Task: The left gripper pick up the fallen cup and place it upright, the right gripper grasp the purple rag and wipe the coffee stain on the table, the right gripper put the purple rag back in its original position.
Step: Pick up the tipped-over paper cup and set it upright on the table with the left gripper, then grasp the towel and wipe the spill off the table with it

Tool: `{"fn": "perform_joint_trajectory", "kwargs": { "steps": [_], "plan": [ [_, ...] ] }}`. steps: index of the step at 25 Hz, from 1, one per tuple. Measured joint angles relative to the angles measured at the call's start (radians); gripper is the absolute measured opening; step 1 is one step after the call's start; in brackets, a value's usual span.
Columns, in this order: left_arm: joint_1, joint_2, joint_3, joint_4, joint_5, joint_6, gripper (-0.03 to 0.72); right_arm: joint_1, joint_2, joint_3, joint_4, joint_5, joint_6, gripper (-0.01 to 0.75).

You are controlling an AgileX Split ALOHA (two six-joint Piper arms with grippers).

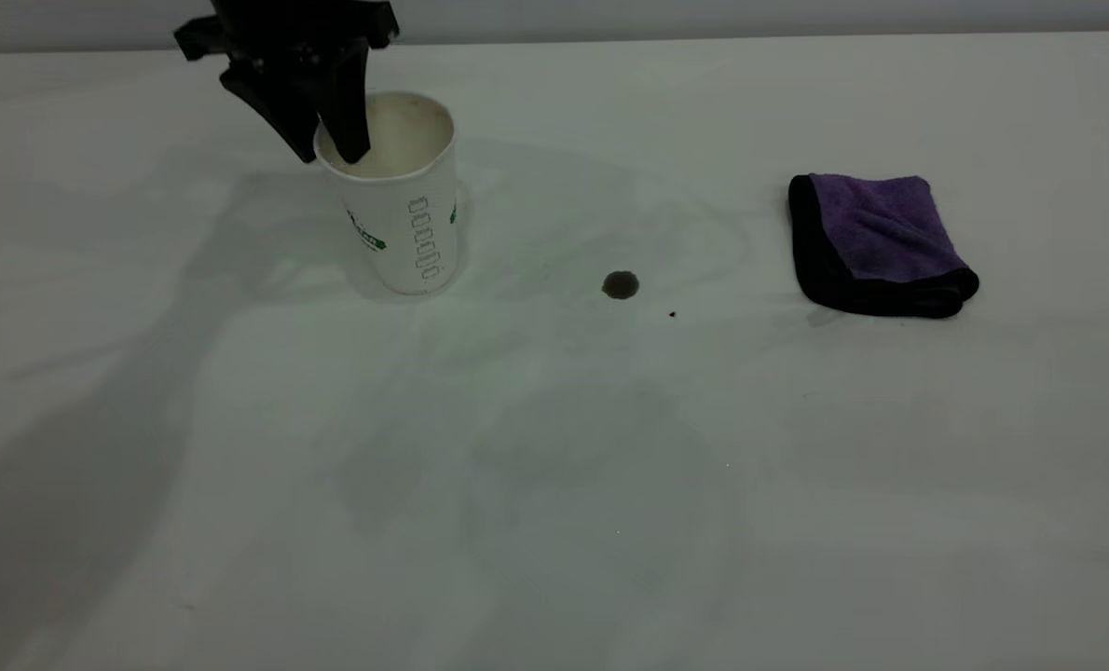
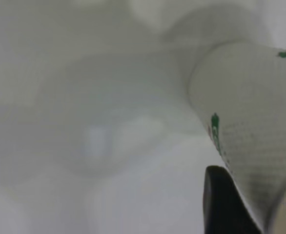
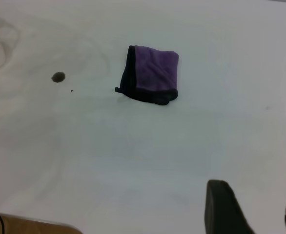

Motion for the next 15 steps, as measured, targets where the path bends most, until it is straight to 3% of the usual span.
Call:
{"fn": "perform_joint_trajectory", "kwargs": {
  "steps": [4, 15],
  "plan": [
    [0.000, 0.000, -0.071, 0.004, 0.067, 0.000, 0.395, 0.000, 0.000, 0.000, 0.000, 0.000, 0.000, 0.346],
    [-0.025, -0.067, -0.265, 0.116, 0.068, -0.093, 0.398, 0.000, 0.000, 0.000, 0.000, 0.000, 0.000, 0.346]
  ]
}}
